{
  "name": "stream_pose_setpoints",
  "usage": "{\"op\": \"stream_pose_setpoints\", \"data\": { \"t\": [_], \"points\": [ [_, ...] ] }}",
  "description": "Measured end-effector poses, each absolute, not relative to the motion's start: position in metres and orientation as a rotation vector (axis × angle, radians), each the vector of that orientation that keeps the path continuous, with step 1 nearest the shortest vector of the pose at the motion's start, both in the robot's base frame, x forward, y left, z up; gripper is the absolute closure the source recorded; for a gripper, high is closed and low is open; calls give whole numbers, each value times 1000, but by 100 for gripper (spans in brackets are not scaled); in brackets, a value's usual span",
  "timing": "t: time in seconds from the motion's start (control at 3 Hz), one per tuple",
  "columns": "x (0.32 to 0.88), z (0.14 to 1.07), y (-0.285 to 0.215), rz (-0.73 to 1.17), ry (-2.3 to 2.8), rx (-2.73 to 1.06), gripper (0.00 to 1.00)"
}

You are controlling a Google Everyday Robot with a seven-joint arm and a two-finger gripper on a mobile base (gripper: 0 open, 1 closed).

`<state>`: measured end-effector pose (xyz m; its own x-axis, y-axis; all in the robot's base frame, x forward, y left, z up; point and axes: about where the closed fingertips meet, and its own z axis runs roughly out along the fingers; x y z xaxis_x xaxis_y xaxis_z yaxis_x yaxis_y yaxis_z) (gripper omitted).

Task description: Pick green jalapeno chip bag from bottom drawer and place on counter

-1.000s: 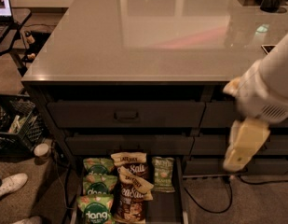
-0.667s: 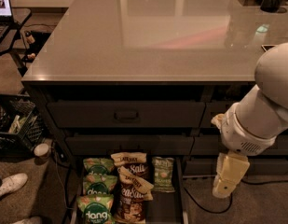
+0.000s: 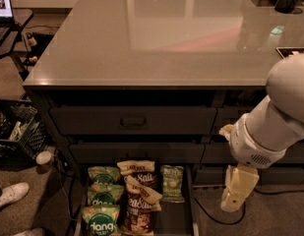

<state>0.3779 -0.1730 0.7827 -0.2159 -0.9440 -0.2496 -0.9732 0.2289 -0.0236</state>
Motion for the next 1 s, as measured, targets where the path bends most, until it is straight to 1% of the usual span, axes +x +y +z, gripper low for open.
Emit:
{"op": "stream_pose_setpoints", "data": {
  "t": [0.33, 1.0],
  "points": [
    [374, 727, -162, 243, 2311, -1816, 0],
    [418, 588, -134, 379, 2338, -1656, 0]
  ]
}}
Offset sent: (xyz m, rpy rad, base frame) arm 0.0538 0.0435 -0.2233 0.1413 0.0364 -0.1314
